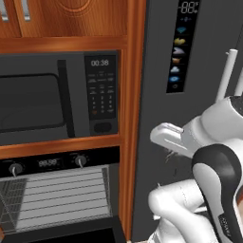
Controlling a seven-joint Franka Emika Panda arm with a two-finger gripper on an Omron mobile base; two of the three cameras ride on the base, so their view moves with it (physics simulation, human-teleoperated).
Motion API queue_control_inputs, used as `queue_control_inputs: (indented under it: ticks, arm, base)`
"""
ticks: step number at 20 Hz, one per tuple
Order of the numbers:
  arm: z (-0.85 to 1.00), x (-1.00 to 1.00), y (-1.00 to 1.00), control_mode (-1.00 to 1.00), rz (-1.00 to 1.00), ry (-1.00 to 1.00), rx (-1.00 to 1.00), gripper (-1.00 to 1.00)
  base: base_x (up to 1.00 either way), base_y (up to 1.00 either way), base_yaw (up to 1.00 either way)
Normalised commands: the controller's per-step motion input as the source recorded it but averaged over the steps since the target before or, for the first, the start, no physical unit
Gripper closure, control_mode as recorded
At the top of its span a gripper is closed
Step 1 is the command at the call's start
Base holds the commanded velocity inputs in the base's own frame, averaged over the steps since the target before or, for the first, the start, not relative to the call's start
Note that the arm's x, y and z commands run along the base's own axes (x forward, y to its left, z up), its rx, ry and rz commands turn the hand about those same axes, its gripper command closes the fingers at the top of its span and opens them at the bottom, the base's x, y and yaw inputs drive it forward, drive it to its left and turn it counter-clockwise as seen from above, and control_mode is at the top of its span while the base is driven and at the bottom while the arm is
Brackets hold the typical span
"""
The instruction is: Take the fish from the oven and place it on the plate on the counter.
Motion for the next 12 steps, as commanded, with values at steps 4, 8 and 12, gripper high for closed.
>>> queue_control_inputs:
  ticks: [4, 8, 12]
  arm:
    - [0.00, 0.00, 0.00, 1.00, 0.00, 0.00, 0.00, 1.00]
    - [0.00, 0.00, 0.00, 1.00, 0.00, 0.00, 0.00, 1.00]
    - [0.00, 0.00, 0.00, 1.00, 0.00, 0.00, 0.00, 1.00]
  base:
    - [-0.26, -1.00, 0.00]
    - [-0.04, -1.00, 0.00]
    - [-0.29, -1.00, 0.00]
